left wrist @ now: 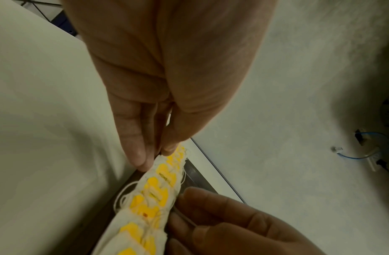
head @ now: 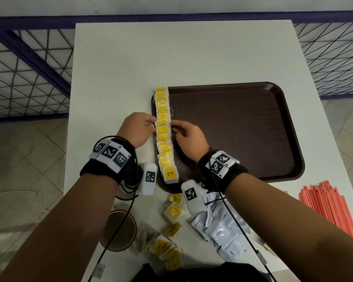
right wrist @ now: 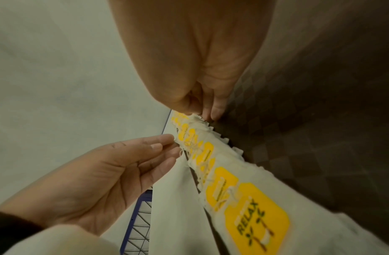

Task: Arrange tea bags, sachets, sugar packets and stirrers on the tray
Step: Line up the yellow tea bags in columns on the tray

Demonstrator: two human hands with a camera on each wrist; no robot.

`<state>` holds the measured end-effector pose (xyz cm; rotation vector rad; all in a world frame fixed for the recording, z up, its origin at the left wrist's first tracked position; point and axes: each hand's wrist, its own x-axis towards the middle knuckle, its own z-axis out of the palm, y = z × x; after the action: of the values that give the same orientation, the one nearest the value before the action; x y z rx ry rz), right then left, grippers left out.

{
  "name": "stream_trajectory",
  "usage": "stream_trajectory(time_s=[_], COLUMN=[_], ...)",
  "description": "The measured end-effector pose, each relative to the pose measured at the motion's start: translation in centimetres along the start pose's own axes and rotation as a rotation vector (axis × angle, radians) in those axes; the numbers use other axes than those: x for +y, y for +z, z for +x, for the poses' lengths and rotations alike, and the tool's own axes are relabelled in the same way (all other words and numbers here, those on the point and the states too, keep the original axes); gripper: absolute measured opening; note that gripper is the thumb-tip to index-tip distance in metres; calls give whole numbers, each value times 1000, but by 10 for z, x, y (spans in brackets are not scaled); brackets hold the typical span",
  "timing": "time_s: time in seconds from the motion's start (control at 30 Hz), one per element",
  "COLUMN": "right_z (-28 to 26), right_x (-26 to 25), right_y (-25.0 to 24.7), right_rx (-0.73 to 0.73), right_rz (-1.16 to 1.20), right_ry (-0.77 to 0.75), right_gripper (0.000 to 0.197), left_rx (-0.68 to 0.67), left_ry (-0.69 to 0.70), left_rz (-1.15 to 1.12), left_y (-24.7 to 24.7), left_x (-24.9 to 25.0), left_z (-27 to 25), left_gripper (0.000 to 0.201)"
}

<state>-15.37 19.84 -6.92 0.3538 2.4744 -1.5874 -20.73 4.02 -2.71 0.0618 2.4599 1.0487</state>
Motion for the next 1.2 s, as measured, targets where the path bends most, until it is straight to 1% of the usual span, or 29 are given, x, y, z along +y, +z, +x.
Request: stream_trajectory(time_s=[0.1,0.17,0.27,0.33,0.43,0.53,0.7,0.8,0.87,0.93,1.03,1.1,1.17,1.2], right_z=[-3,-7,-12,-16,-20,-23,-27,-29,-33,-42,-63,-82,-98,-107], right_x=[4,9,14,13,11,10,9,8,5,2,0,3,8,11], right_y=[-1,-2,1,4,6,4,1,-4,-11,-20,-35,-44,-49,-49], right_rx=[4,15,-15,-40,-54,-15,-36,-24,-56,-115,-236,-320,-408,-442], right_rz=[2,16,74,79,80,42,28,-34,-31,-28,-70,-131,-196,-236], right_ry=[28,56,106,116,111,101,97,77,54,5,-69,-79,-68,-86], right_gripper=[40,36,33,33,31,30,30,33,35,34,25,21,19,19], left_rx=[22,10,-118,-164,-165,-166,-143,-105,-87,-64,-33,-46,-104,-134], left_ry=[4,-16,-76,-89,-96,-96,-89,-40,21,75,159,206,226,231], left_rz=[0,9,-19,-34,-57,-62,-51,16,39,-19,-115,-95,-49,-36], left_y=[-2,-3,-3,0,3,4,5,2,-1,-3,-1,6,16,23], left_x=[-2,-3,-2,-1,0,-1,-4,-6,-5,0,15,22,22,18], left_z=[-1,-3,-5,-6,-6,-6,-7,-10,-16,-29,-67,-101,-133,-150], left_gripper=[26,23,17,15,16,17,21,22,19,16,14,14,15,16])
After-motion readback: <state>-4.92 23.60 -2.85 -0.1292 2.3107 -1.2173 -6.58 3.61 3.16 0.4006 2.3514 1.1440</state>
